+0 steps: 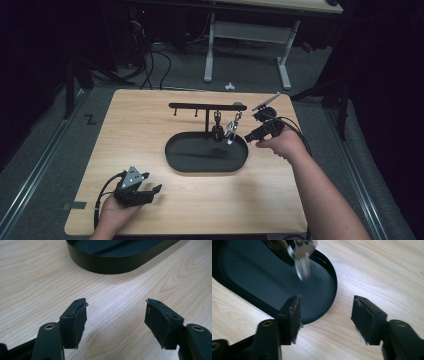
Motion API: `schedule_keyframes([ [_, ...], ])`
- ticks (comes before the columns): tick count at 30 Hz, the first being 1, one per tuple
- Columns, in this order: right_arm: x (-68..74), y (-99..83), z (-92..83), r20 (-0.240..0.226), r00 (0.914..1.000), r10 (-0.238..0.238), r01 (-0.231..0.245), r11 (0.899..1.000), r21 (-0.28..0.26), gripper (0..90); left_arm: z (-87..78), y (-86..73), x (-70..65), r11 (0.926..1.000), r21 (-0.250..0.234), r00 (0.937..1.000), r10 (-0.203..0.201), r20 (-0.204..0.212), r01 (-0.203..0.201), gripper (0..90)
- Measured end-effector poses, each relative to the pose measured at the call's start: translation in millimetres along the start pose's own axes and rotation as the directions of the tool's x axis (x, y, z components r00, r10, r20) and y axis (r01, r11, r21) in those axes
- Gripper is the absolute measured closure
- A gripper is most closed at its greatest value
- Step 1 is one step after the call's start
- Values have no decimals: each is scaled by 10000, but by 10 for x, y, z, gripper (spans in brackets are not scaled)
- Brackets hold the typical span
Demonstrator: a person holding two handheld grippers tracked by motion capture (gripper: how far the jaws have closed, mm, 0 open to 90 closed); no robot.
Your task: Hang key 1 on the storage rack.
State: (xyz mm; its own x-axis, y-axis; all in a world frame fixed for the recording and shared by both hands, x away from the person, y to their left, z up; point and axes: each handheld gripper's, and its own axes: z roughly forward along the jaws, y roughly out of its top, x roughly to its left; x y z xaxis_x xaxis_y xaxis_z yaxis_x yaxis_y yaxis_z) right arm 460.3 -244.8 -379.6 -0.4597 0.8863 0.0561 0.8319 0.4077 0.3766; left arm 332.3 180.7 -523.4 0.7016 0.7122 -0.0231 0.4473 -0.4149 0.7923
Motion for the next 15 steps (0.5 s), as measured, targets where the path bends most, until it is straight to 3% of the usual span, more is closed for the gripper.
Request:
schedule_keyframes([
  [8,-142,-325,158,133,9982,589,-578,9960,-687,309,-5,24,1,9998,-164,10000,-81,-37,80,343],
  [10,-125,-376,181,476,9981,385,-353,9972,-657,282,5,26,0,9999,-131,10000,-42,-56,41,343],
  [12,-105,-445,192,427,9983,395,-355,9954,-895,298,10,27,-1,10000,-96,10000,-29,-38,29,343],
  [14,-55,-484,209,982,9951,90,-18,9973,-736,294,22,25,-13,10000,-60,10000,-3,-37,3,343],
  [15,-30,-524,213,1093,9940,35,69,9955,-949,296,24,27,-16,10000,-52,10000,0,-27,0,343],
])
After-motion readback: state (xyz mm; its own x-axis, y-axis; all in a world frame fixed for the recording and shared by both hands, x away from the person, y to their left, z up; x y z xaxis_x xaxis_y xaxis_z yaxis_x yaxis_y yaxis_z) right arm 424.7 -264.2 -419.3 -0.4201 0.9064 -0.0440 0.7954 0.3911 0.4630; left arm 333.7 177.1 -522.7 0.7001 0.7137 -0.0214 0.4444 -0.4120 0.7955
